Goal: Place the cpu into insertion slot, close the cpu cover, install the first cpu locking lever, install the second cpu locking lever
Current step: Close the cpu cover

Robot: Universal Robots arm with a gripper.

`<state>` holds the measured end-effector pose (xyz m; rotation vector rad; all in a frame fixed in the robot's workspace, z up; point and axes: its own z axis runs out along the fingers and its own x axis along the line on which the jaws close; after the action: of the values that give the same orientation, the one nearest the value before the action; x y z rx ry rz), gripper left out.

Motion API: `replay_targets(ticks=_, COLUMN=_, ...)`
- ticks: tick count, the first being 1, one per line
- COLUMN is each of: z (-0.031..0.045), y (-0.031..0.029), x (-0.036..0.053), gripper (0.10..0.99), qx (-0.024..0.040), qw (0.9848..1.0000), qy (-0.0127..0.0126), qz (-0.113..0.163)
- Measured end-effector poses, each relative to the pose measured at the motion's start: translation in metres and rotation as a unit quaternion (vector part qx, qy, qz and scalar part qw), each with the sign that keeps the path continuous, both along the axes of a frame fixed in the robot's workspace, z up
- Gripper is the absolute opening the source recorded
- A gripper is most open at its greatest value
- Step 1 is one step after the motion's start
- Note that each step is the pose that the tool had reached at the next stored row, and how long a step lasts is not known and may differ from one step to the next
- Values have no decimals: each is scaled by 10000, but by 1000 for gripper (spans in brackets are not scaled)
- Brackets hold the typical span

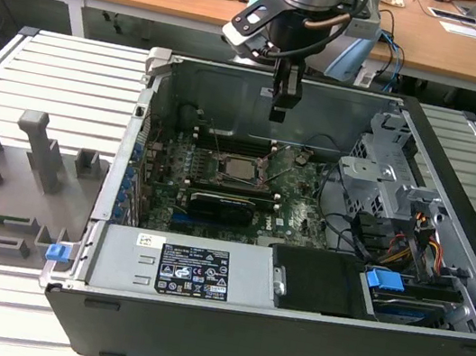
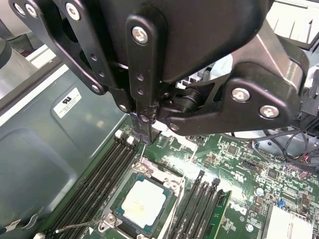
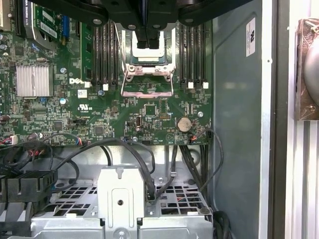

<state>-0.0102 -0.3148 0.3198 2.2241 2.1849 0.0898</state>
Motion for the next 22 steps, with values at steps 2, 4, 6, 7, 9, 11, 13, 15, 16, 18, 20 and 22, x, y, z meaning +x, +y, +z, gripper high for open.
replay_targets(ticks=2, z=0, y=3, x=0, gripper=106, qx=0, qw=10000, qy=0, qz=1)
replay_targets(ticks=4, z=0, y=4, x=1, gripper=106, qx=0, qw=10000, qy=0, qz=0)
replay_targets(ticks=6, z=0, y=5, x=3, gripper=106, qx=0, qw=10000, qy=0, qz=0)
replay_targets(ticks=7, z=0, y=5, x=5, gripper=106, qx=0, qw=10000, qy=0, qz=1)
replay_targets(ticks=9, z=1, y=5, x=9, gripper=106, qx=0, qw=10000, qy=0, qz=1)
replay_targets(ticks=11, z=0, y=5, x=12, gripper=106, qx=0, qw=10000, qy=0, qz=0)
replay_targets(ticks=13, z=0, y=6, x=17, gripper=106, qx=0, qw=10000, qy=0, qz=1)
replay_targets(ticks=15, z=0, y=6, x=22, gripper=106, qx=0, qw=10000, qy=0, qz=1)
replay_targets(ticks=16, z=0, y=6, x=24, gripper=106, qx=0, qw=10000, qy=0, qz=1)
replay_targets(ticks=18, z=0, y=7, x=39, gripper=106, qx=1, qw=10000, qy=0, qz=0)
replay_targets(ticks=20, z=0, y=7, x=58, gripper=106, qx=0, qw=10000, qy=0, qz=1)
replay_targets(ticks=22, z=0, y=10, x=71, gripper=106, qx=0, qw=10000, qy=0, qz=1)
